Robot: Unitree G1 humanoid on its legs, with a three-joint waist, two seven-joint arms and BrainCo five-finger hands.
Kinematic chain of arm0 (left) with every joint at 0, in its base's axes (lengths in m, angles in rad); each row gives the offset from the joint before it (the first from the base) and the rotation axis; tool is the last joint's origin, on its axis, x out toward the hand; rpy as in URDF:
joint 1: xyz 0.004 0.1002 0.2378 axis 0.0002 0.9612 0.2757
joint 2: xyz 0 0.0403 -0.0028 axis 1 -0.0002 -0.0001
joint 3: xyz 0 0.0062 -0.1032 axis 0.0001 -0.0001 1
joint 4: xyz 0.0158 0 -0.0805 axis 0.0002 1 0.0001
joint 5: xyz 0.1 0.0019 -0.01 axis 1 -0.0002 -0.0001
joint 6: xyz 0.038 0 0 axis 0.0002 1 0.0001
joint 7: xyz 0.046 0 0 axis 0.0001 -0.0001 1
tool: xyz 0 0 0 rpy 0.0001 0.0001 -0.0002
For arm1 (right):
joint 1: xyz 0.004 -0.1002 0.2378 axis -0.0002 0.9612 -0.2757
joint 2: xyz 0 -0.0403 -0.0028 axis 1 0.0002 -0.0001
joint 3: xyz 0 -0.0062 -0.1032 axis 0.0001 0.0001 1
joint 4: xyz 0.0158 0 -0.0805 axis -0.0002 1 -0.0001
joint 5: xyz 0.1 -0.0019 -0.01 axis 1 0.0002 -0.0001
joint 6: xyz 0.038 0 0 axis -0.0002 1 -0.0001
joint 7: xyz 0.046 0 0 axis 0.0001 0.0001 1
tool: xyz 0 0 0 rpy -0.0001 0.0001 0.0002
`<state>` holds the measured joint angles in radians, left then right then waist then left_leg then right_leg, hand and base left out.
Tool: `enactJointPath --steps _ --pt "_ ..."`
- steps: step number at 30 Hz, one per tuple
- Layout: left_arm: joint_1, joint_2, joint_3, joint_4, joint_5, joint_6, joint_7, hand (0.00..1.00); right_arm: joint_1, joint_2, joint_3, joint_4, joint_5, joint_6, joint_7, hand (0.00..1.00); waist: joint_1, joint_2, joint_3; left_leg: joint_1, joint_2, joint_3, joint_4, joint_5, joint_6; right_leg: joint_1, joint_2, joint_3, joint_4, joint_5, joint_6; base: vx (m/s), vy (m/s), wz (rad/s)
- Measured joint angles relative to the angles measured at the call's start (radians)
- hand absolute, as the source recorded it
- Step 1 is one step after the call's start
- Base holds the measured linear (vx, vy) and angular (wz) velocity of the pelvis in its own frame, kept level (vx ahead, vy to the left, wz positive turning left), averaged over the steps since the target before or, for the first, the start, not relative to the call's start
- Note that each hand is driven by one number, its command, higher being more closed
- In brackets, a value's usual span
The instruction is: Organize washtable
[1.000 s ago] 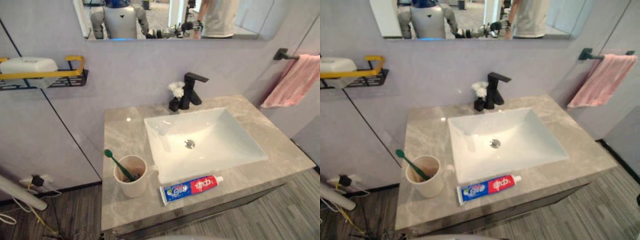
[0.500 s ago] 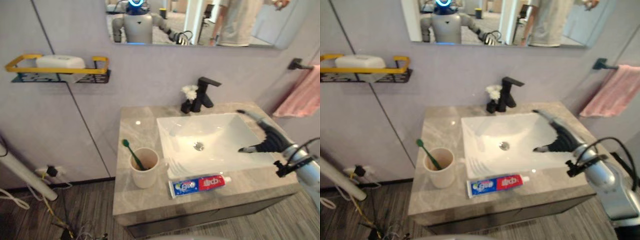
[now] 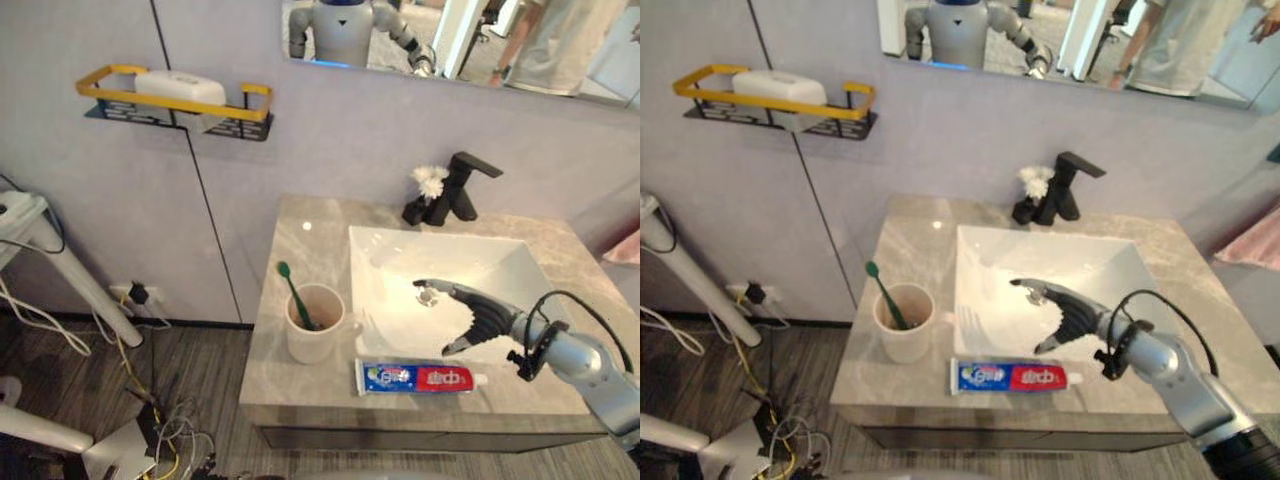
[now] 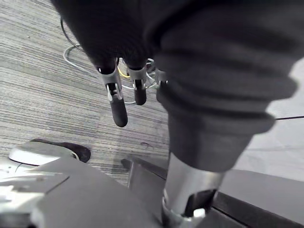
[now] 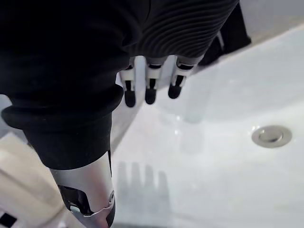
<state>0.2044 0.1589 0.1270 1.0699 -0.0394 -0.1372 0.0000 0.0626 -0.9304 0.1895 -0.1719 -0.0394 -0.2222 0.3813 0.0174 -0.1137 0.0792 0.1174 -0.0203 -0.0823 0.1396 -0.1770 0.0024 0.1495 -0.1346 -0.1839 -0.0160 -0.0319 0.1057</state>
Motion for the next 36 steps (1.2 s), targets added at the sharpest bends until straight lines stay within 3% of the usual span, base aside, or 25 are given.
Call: enactJointPath --steps 11,21,36 --pt "-0.035 0.016 -0.049 0.024 0.000 0.009 -0.001 0.00 0.013 0.006 0.045 -0.024 -0.120 0.013 0.009 0.00 -0.002 0.003 0.021 0.001 0.001 -0.002 0.001 0.001 -0.001 0.005 0.007 -0.004 -0.006 0.001 -0.001 0.00 -0.002 0.00" --pt "-0.048 0.023 -0.055 0.035 0.001 0.023 -0.001 0.00 0.148 0.148 0.004 -0.165 -0.245 0.009 -0.033 0.00 -0.006 -0.004 0.038 0.036 0.003 0.005 0.005 0.000 -0.003 0.037 0.008 0.005 -0.003 0.002 -0.003 -0.04 0.000 -0.02" --pt "-0.054 0.023 -0.058 0.046 0.000 0.027 0.000 0.00 0.264 0.246 0.001 -0.206 -0.331 0.002 -0.031 0.00 -0.009 0.005 0.038 0.039 0.014 0.030 0.004 0.000 -0.003 0.029 0.011 0.028 -0.002 0.006 -0.007 -0.02 0.001 -0.04"
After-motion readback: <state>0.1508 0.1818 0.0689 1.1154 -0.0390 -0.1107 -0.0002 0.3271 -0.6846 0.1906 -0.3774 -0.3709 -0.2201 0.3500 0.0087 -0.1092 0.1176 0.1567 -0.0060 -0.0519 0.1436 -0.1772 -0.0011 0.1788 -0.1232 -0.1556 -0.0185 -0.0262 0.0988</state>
